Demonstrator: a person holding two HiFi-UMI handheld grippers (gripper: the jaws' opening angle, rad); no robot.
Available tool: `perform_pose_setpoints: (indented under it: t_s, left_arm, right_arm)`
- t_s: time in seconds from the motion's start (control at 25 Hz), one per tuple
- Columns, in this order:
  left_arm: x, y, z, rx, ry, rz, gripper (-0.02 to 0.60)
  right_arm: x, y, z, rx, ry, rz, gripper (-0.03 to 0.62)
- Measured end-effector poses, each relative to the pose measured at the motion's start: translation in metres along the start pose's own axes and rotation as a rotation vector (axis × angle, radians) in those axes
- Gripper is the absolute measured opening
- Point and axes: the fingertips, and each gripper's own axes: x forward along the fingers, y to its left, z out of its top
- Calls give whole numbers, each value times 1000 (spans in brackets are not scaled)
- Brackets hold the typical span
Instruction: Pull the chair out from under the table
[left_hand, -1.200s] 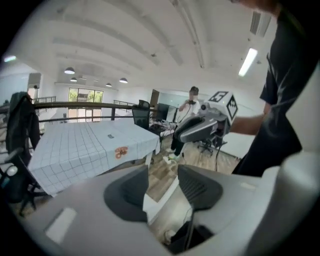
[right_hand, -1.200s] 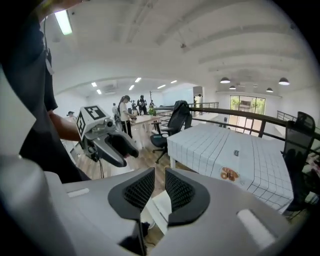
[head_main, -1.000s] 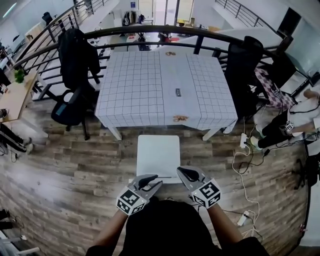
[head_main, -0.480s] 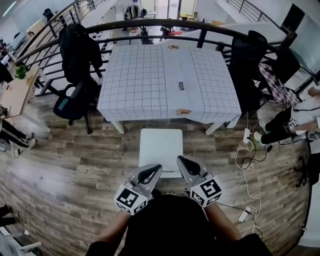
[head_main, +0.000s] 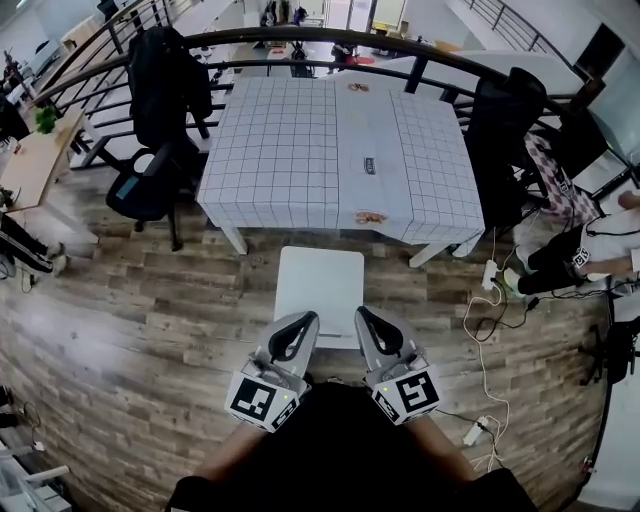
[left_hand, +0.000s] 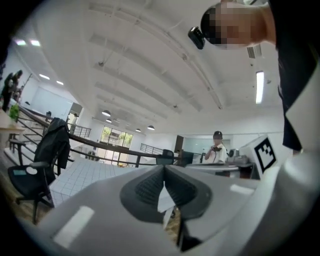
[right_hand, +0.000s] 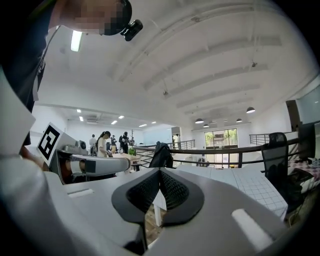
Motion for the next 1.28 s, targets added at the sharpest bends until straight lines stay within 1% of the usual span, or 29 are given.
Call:
perform_pose_setpoints:
  t_s: [0.08, 0.2, 0.32, 0.36, 0.4, 0.52, 0.64, 0.76, 0.84, 0.96, 1.0, 1.12, 1.24, 1.28]
  left_arm:
    - [-2, -14, 12, 60, -20, 14, 11]
    - [-6, -43, 20, 187, -7, 33, 11]
    - [-3, -23, 24, 316, -35, 24, 11]
    - [-3, -17, 27, 340, -49, 19, 11]
    - [-3, -13, 29, 344, -54, 22, 11]
    - [-5, -10, 26, 318, -49, 52, 11]
    - [-8, -9, 25, 343, -47, 53, 11]
    - [-13, -4, 23, 343, -38, 60, 11]
    - [-16, -2, 21, 323, -36, 71, 11]
    - [-17, 1, 16, 245, -32, 94, 11]
    - [-16, 2, 15, 235, -31, 96, 11]
    - [-13, 0, 11, 266, -32, 80, 11]
    - [-23, -10, -5, 325, -46, 60, 11]
    - [-24, -12, -7, 333, -51, 57, 11]
  right_arm:
    - [-12, 3, 10, 3, -36, -1, -2]
    - [-30, 6, 17, -24, -73, 5, -2]
    - [-7, 16, 15, -55, -76, 17, -2]
    - [-1, 19, 16, -62, -77, 16, -2]
    - [2, 20, 16, -71, -78, 10, -3]
    - [1, 19, 17, -119, -83, -19, -3]
    - [2, 21, 21, -177, -103, -30, -3]
    - [3, 28, 26, -161, -124, -20, -3]
    - [2, 31, 28, -149, -137, -18, -3]
    - [1, 31, 30, -147, -143, -30, -3]
    - [2, 29, 31, -141, -146, -38, -3]
    - [0, 26, 31, -121, -158, -65, -3]
    - [-12, 33, 12, -108, -174, -84, -3]
    - [-14, 33, 9, -106, -176, -85, -3]
